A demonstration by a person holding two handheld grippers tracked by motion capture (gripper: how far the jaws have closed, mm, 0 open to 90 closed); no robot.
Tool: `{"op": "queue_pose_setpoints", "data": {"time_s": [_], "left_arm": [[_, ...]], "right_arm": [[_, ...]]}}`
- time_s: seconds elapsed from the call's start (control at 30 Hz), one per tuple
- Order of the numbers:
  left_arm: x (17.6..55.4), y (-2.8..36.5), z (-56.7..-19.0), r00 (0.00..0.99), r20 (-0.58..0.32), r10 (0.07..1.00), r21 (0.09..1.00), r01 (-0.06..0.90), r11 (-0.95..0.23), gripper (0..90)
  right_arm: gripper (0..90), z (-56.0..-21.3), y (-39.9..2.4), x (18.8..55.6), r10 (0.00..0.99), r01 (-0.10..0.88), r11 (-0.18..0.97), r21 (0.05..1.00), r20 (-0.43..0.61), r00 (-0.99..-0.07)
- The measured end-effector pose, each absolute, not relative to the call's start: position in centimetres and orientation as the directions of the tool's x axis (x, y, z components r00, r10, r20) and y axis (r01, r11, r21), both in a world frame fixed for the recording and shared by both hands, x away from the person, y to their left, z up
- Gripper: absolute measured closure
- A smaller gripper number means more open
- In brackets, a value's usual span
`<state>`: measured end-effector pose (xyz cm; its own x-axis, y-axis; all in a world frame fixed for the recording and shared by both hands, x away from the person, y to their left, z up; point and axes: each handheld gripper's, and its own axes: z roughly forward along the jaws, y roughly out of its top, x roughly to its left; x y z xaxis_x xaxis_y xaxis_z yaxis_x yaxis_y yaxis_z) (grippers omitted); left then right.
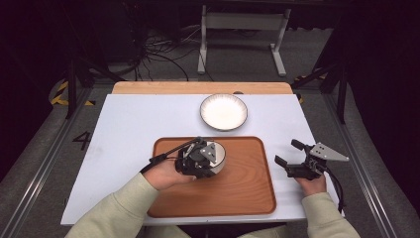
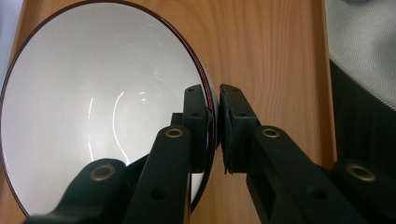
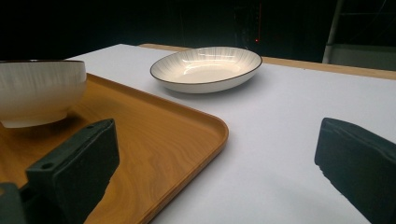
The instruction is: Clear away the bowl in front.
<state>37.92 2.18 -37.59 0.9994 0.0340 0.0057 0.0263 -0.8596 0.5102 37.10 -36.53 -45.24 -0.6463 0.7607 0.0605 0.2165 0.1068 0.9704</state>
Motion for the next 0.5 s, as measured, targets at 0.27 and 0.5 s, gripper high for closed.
{"op": "queue_pose_setpoints", "data": {"time_s": [0.27, 0.5], "left_arm": [[37.50, 2.01, -37.98, 0.999, 0.005, 0.033, 0.483, 0.026, -0.875, 83.0], [37.65, 2.14, -38.21, 1.000, 0.007, 0.022, 0.483, 0.016, -0.876, 83.1]], "right_arm": [[0.6, -45.25, -36.52, 37.11, 0.761, 0.217, 0.105, 0.970, 0.063, -0.646], [0.7, -45.26, -36.50, 37.11, 0.760, 0.219, 0.105, 0.970, 0.064, -0.647]]}}
